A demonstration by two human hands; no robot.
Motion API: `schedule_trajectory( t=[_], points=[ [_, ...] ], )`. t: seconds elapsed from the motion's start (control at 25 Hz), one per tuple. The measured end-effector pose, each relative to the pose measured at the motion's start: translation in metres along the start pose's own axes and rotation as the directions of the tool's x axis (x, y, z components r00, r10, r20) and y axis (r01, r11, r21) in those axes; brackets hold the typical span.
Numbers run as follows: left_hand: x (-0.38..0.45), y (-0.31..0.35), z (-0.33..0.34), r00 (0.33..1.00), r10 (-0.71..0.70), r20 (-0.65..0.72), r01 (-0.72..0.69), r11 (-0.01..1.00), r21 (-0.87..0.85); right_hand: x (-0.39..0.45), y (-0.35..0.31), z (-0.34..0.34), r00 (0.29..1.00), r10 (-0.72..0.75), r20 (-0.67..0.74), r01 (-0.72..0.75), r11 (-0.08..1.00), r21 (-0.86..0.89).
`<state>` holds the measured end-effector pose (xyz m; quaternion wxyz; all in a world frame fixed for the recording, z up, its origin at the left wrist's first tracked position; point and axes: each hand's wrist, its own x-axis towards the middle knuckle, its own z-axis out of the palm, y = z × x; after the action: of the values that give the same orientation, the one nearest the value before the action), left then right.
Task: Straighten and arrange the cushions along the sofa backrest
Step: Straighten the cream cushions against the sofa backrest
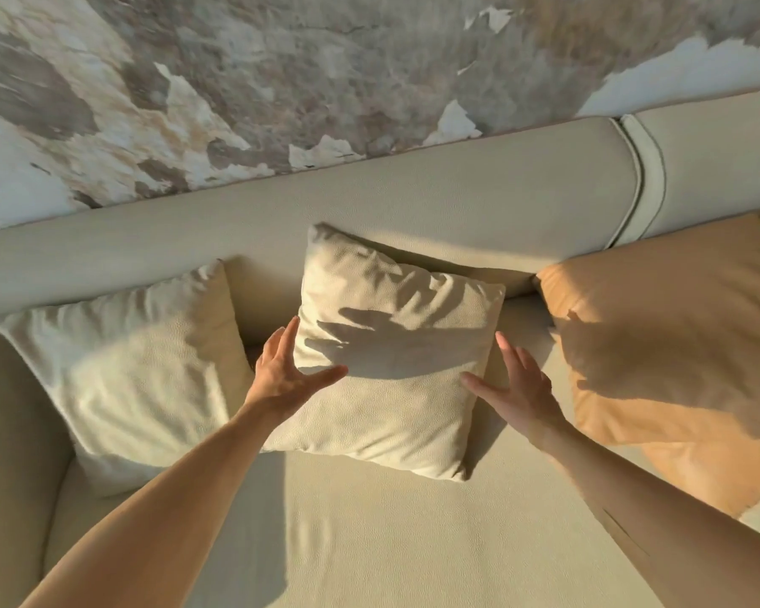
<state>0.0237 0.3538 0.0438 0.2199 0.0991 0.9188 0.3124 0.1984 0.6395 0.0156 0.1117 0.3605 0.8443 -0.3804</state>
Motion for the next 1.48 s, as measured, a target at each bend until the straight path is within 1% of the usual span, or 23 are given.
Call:
schedule_trajectory(
  t=[0.08, 0.16, 0.28, 0.36, 0.44, 0.52, 0.68, 0.8, 0.92, 1.0, 1.12, 1.2, 1.28, 1.36, 1.48],
  points=[
    [0.018, -0.005, 0.011, 1.000, -0.010, -0.002, 0.010, 1.000, 0.008, 0.017, -0.001, 0.013, 0.999, -0.011, 0.034, 0.005, 0.984, 0.176],
    [0.034, -0.014, 0.021, 1.000, -0.024, -0.008, 0.024, 1.000, -0.016, 0.033, -0.001, 0.030, 0.998, -0.034, 0.057, 0.011, 0.936, 0.353],
    [0.051, -0.028, 0.035, 0.999, -0.036, 0.021, 0.038, 0.995, -0.097, 0.058, 0.006, 0.053, 0.997, -0.004, 0.074, -0.036, 0.850, 0.525],
    [0.060, -0.037, 0.040, 0.999, -0.019, 0.027, 0.022, 0.993, -0.117, 0.072, 0.010, 0.063, 0.992, 0.046, 0.119, -0.110, 0.780, 0.616],
    [0.068, -0.044, 0.045, 0.999, -0.027, 0.030, 0.030, 0.993, -0.116, 0.081, 0.011, 0.067, 0.981, 0.102, 0.164, -0.186, 0.724, 0.664],
    [0.073, -0.048, 0.048, 0.998, -0.050, 0.025, 0.052, 0.992, -0.111, 0.087, 0.011, 0.071, 0.978, 0.128, 0.165, -0.207, 0.689, 0.694],
    [0.076, -0.047, 0.050, 0.998, -0.059, 0.019, 0.060, 0.992, -0.109, 0.094, 0.009, 0.069, 0.978, 0.138, 0.156, -0.207, 0.677, 0.706],
    [0.073, -0.046, 0.046, 0.998, -0.059, 0.030, 0.063, 0.987, -0.149, 0.086, 0.012, 0.064, 0.987, 0.097, 0.127, -0.159, 0.697, 0.699],
    [0.059, -0.040, 0.046, 0.998, -0.050, 0.046, 0.057, 0.986, -0.155, 0.079, 0.011, 0.050, 0.995, 0.067, 0.076, -0.101, 0.714, 0.693],
    [0.049, -0.036, 0.047, 0.999, -0.043, 0.031, 0.048, 0.977, -0.210, 0.078, 0.007, 0.037, 0.997, 0.045, 0.057, -0.072, 0.728, 0.682],
    [0.037, -0.029, 0.051, 0.998, -0.063, -0.019, 0.052, 0.930, -0.364, 0.079, -0.006, 0.018, 0.998, -0.026, 0.050, -0.013, 0.759, 0.650],
    [0.032, -0.025, 0.054, 0.994, -0.095, -0.058, 0.060, 0.896, -0.440, 0.080, -0.014, 0.011, 0.998, -0.063, -0.022, 0.064, 0.809, 0.584],
    [0.029, -0.024, 0.058, 0.989, -0.116, -0.086, 0.060, 0.873, -0.483, 0.082, -0.023, 0.004, 0.993, -0.085, -0.077, 0.113, 0.838, 0.534],
    [0.030, -0.024, 0.059, 0.988, -0.122, -0.090, 0.058, 0.850, -0.524, 0.086, -0.028, -0.002, 0.990, -0.101, -0.103, 0.139, 0.848, 0.511],
    [0.037, -0.028, 0.060, 0.988, -0.126, -0.091, 0.061, 0.854, -0.516, 0.093, -0.029, -0.001, 0.988, -0.113, -0.109, 0.152, 0.859, 0.488]
  ],
)
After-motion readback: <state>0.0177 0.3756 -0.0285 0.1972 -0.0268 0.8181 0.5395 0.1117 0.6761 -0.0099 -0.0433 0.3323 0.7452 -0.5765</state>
